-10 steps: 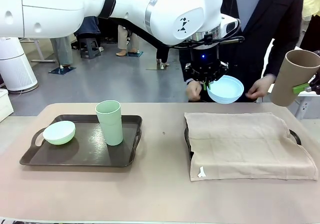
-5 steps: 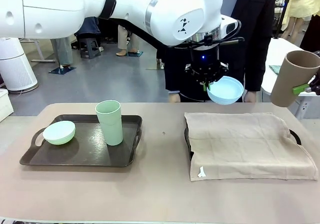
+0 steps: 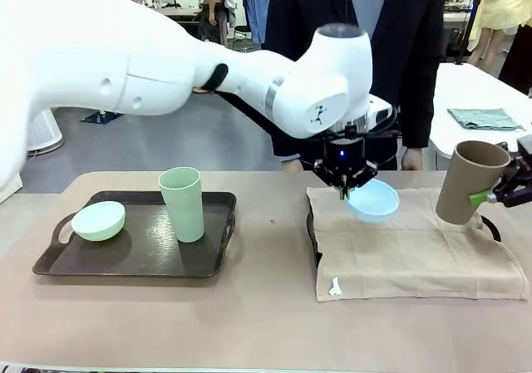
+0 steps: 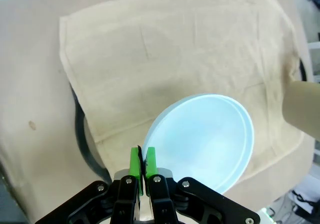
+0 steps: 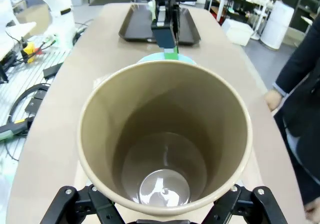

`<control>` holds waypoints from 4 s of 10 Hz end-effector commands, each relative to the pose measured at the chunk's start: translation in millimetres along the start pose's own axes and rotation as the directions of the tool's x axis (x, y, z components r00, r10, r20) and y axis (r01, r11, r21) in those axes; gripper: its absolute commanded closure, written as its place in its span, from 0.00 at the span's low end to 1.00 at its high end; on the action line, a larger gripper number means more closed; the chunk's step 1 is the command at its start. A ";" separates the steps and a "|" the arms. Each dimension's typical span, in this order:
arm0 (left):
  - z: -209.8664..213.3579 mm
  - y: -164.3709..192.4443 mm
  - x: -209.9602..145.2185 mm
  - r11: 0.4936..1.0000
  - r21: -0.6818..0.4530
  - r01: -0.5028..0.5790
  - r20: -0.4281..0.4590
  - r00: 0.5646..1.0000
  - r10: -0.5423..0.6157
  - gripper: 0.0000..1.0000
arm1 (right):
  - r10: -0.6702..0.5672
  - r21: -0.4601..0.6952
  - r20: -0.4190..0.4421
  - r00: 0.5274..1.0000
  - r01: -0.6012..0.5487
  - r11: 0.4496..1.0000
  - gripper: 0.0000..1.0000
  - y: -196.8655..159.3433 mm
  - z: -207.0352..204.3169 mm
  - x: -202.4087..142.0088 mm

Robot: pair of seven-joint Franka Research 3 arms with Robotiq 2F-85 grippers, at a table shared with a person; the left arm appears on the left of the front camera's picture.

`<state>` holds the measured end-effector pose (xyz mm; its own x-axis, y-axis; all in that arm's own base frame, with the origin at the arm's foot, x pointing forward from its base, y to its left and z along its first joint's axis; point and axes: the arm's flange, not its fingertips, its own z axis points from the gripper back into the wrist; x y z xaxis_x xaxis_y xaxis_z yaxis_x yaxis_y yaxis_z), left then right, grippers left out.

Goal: Set up a tray with a mat and arrange the tableware.
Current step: Place the Picnic Bowl and Reusable plastic cup back onto the Handle tray in front of the human's position, then pick up the Picnic Bowl and Reusable plastic cup from the Handle tray in front of the human's position and hold them in the air.

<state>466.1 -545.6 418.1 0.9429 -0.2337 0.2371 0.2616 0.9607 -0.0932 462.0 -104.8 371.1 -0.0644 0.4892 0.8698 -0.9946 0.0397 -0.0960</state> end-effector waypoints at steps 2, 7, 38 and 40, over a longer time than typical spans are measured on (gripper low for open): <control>19.0 0.5 0.7 1.000 -0.001 0.002 0.019 1.000 -0.002 0.96 | 0.016 0.006 0.005 1.000 -0.016 1.000 0.15 0.4 6.2 13.2; -34.7 0.6 0.9 0.999 -0.003 0.032 -0.035 0.999 -0.032 0.96 | 0.028 0.107 0.048 0.998 -0.033 0.994 0.15 -5.5 -32.4 -19.0; 73.8 42.8 -38.9 0.997 0.028 0.075 -0.045 0.996 -0.074 0.00 | -0.200 -0.084 -0.241 0.950 0.185 0.979 0.00 29.7 97.6 53.8; 73.8 42.8 -38.9 0.997 0.028 0.075 -0.045 0.996 -0.074 0.00 | -0.200 -0.084 -0.241 0.950 0.185 0.979 0.00 29.7 97.6 53.8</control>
<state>428.7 -487.3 474.7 0.9290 -0.3114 0.1998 0.3267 0.9439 -0.0481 420.6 -163.2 461.9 0.1684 0.6598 0.7323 -0.9776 0.2070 0.0382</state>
